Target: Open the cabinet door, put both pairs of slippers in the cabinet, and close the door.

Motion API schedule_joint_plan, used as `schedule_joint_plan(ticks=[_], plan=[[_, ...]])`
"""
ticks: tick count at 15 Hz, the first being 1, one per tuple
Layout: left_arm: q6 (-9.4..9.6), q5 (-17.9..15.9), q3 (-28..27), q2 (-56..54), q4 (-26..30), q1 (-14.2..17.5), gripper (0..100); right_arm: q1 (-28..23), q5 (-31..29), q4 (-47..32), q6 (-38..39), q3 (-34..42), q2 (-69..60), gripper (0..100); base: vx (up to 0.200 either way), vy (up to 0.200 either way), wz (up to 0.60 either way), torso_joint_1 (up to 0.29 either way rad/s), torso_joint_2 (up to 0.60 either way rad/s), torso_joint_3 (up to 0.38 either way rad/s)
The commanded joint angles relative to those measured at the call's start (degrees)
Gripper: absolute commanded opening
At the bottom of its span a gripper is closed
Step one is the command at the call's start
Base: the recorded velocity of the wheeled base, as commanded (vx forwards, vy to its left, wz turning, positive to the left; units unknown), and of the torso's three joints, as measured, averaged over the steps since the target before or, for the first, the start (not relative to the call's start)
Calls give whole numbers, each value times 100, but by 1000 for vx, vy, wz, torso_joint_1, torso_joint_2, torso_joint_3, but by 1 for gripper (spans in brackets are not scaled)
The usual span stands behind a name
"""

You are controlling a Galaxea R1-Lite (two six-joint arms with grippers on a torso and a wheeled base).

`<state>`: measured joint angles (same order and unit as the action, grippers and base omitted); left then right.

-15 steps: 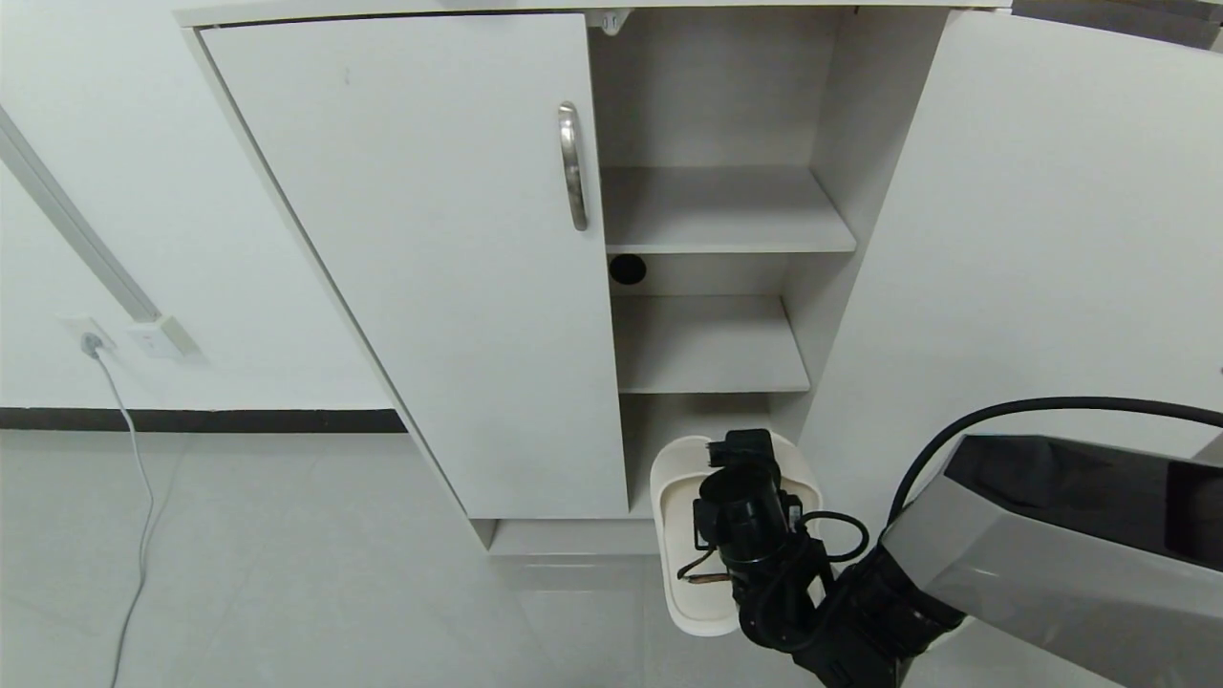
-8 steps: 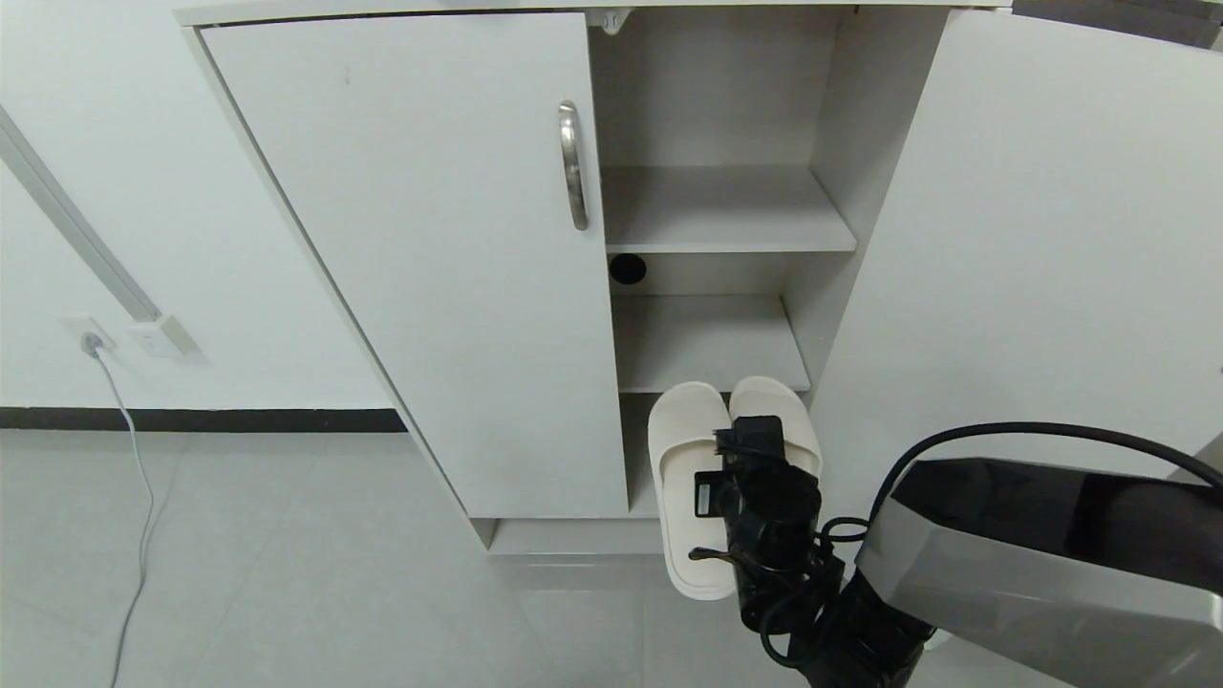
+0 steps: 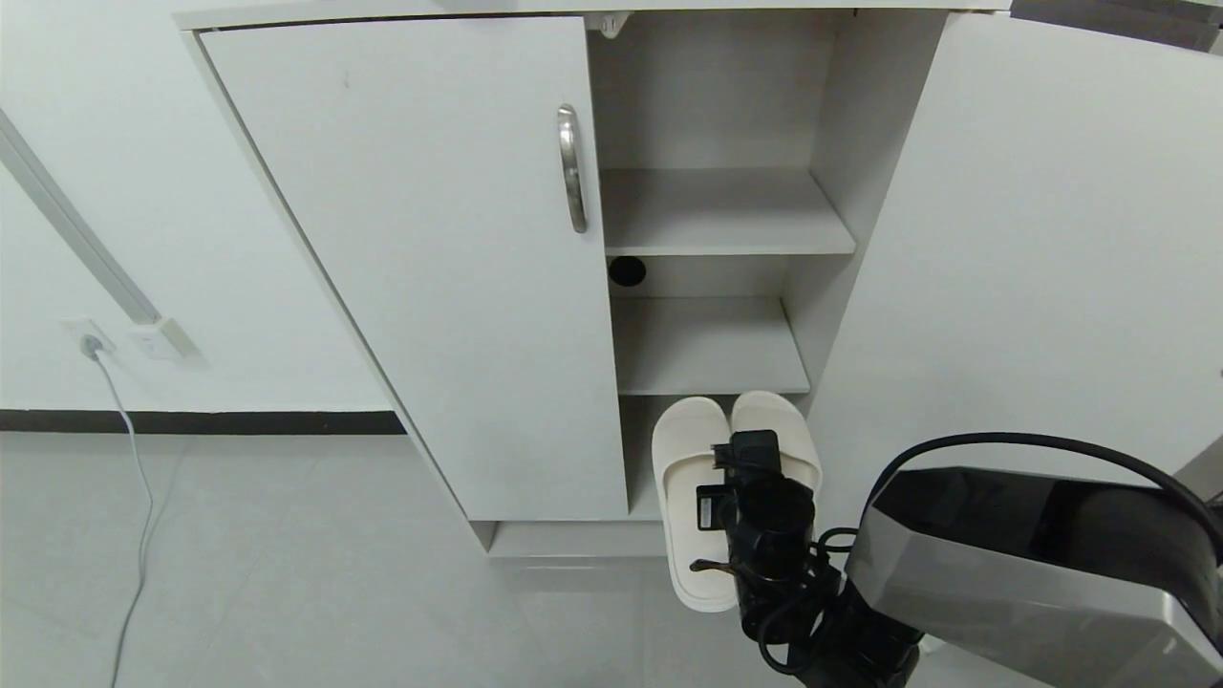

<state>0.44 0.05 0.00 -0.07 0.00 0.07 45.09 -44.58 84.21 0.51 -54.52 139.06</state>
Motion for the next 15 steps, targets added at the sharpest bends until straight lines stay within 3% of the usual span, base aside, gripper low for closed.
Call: schedule_joint_plan(ticks=[1,10,15], plan=[[-9,4,0,7,0,1,0,-1,2,25,2,-24,-10,0,200,0,0,-2,2,2],[-9,13,0,7,0,1,0,-1,2,16,2,-15,-45,0,200,0,0,4,1,2],[0,4,0,7,0,1,0,-36,28,-28,-7,-33,-37,0,0,0,0,0,0,0]])
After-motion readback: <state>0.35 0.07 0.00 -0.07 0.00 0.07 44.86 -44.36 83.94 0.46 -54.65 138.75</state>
